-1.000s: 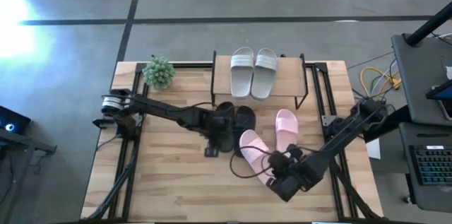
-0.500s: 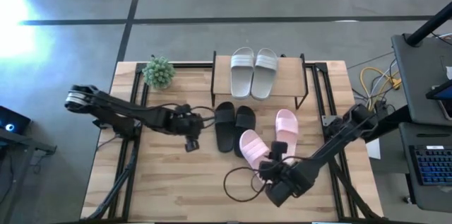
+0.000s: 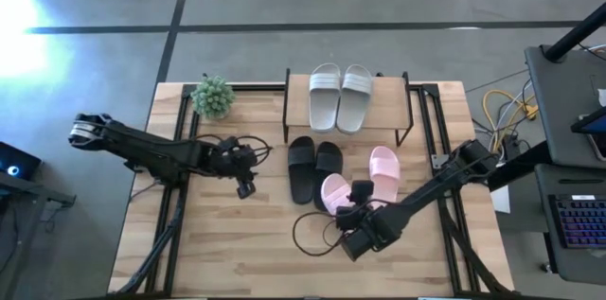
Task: Pick and place slides into the shelf
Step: Move the left pink slipper to the top right of the table
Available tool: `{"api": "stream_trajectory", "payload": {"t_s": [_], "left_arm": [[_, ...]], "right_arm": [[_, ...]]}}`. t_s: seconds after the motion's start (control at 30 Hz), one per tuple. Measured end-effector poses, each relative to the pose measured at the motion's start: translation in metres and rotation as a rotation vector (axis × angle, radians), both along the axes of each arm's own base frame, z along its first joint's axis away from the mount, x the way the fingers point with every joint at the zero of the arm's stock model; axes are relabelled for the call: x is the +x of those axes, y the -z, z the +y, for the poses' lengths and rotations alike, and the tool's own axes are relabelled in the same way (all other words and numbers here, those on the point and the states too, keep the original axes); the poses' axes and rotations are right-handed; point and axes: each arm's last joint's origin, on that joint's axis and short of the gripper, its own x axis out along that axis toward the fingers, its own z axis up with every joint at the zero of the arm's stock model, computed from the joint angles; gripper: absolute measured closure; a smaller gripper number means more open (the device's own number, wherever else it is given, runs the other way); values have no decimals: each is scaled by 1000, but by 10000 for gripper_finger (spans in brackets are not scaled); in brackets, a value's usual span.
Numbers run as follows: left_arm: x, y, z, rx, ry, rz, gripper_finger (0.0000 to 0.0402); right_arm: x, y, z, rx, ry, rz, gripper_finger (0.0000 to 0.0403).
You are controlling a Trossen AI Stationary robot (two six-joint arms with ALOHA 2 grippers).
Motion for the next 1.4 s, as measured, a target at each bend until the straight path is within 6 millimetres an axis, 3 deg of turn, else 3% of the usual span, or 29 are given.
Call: {"api": "stream_trajectory", "payload": {"t_s": [0.2,0.43,0.73,1.17,1.4], "left_arm": [[0,-2,0,6,-3,-17,242],[1,-1,0,6,-2,-16,242],[1,-1,0,6,-1,-17,242],[1,-1,0,25,24,-8,242],[2,-1,0,25,25,-7,242]], "right_arm": [[5,0,-7,30,32,6,259],[3,-4,-8,55,128,-24,381],[-13,-26,-15,-74,306,-23,389],[-17,-36,-17,-79,393,-80,390],[-23,-41,-30,-137,578,-153,390]]}}
